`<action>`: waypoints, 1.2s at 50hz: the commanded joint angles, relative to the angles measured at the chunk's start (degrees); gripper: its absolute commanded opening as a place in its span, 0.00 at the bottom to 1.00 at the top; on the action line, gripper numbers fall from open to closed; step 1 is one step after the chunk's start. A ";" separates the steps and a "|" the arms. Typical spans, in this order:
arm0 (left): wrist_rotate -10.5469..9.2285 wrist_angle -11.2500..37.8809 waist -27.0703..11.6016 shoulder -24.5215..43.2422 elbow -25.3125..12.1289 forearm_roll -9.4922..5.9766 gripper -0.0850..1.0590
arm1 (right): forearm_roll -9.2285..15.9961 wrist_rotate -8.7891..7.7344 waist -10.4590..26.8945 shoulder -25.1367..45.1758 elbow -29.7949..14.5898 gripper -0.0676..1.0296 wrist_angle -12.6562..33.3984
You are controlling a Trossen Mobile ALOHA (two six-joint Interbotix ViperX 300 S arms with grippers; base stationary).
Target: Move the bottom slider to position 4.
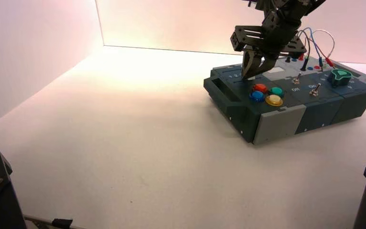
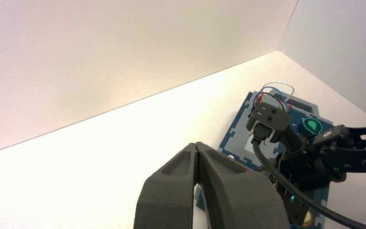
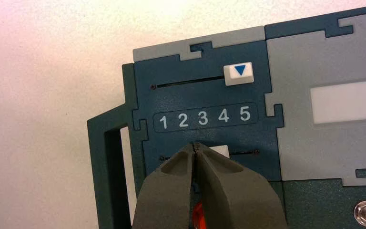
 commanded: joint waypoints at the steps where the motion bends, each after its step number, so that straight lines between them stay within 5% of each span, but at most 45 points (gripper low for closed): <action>1: 0.26 -0.70 0.18 -0.70 -1.58 0.18 0.05 | -0.09 -0.09 -0.44 -0.70 -1.32 0.04 -0.18; 60: 0.35 -0.62 0.26 -0.62 -1.58 0.18 0.05 | -0.09 -0.26 2.46 0.18 -4.04 0.04 0.26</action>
